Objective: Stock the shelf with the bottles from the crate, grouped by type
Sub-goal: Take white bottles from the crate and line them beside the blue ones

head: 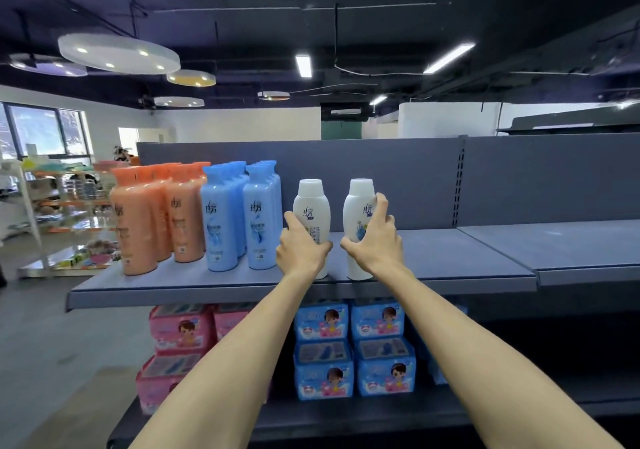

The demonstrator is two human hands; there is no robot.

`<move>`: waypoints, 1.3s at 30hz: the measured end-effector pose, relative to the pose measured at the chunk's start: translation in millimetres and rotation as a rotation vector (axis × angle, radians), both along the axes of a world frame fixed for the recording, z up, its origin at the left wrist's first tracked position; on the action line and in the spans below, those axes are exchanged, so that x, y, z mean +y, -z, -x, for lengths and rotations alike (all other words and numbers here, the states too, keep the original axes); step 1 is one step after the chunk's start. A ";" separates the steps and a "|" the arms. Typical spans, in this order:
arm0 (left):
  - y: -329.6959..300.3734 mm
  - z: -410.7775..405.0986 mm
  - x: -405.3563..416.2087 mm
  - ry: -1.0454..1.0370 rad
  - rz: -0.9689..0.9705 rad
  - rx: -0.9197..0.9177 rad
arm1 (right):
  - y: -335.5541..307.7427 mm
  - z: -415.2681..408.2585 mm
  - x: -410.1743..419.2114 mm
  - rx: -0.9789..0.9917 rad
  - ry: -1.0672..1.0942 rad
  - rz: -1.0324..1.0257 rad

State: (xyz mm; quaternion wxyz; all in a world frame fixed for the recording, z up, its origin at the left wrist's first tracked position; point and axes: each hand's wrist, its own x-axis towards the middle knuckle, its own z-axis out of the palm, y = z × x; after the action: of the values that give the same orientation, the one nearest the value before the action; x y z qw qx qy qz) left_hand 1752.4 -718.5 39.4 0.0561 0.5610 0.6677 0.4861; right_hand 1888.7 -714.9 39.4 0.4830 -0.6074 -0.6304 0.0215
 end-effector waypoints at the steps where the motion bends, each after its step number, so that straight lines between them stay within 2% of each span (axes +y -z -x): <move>1: 0.2 -0.2 9.3 0.005 0.004 0.000 | 1.4 1.1 7.0 0.011 0.005 -0.004; 18: 2.3 -15.7 142.3 -0.103 0.066 -0.040 | -0.3 -4.5 114.7 0.013 -0.084 0.062; 39: 5.2 -10.6 232.8 -0.150 0.091 -0.029 | -0.3 9.9 185.0 -0.004 -0.138 0.059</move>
State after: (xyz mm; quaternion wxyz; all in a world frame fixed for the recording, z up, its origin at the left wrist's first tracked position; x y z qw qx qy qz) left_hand 1763.1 -485.6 34.2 0.0544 0.4991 0.7285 0.4660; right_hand 1878.7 -529.9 39.6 0.4609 -0.5765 -0.6708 0.0724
